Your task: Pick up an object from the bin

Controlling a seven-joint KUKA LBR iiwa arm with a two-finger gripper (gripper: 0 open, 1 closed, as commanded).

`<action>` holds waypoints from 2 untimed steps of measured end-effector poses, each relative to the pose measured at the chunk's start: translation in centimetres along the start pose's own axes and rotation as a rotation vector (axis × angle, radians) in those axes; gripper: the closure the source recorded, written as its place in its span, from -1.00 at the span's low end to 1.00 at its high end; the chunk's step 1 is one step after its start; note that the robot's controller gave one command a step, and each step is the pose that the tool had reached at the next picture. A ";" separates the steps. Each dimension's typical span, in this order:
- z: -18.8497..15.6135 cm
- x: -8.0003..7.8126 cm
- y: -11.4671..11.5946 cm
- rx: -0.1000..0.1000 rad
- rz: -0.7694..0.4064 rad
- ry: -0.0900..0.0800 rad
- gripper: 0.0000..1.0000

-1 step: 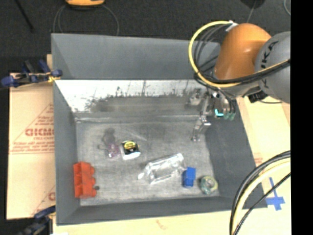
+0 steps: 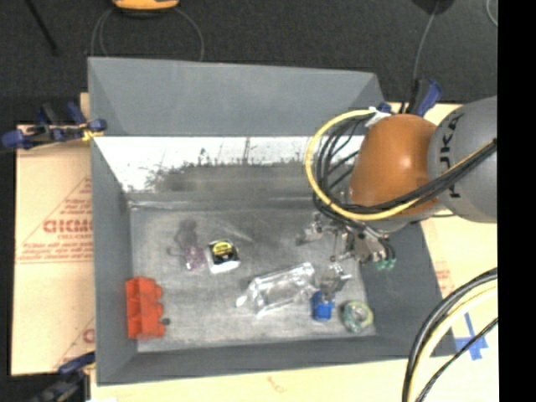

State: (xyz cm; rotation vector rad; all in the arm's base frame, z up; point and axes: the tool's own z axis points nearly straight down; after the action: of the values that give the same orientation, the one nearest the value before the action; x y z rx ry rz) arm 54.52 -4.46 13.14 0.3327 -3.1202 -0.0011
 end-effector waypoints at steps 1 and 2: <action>3.6 2.7 2.1 0.005 -0.178 -0.011 -1.00; 3.7 2.8 2.2 0.004 -0.183 -0.010 1.00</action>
Offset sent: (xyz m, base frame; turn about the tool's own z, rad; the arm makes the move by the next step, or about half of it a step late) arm -0.0540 0.0250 -0.0614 -0.2379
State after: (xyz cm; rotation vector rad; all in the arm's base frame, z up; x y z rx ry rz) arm 51.32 -2.90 9.42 0.6179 -3.0868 0.0031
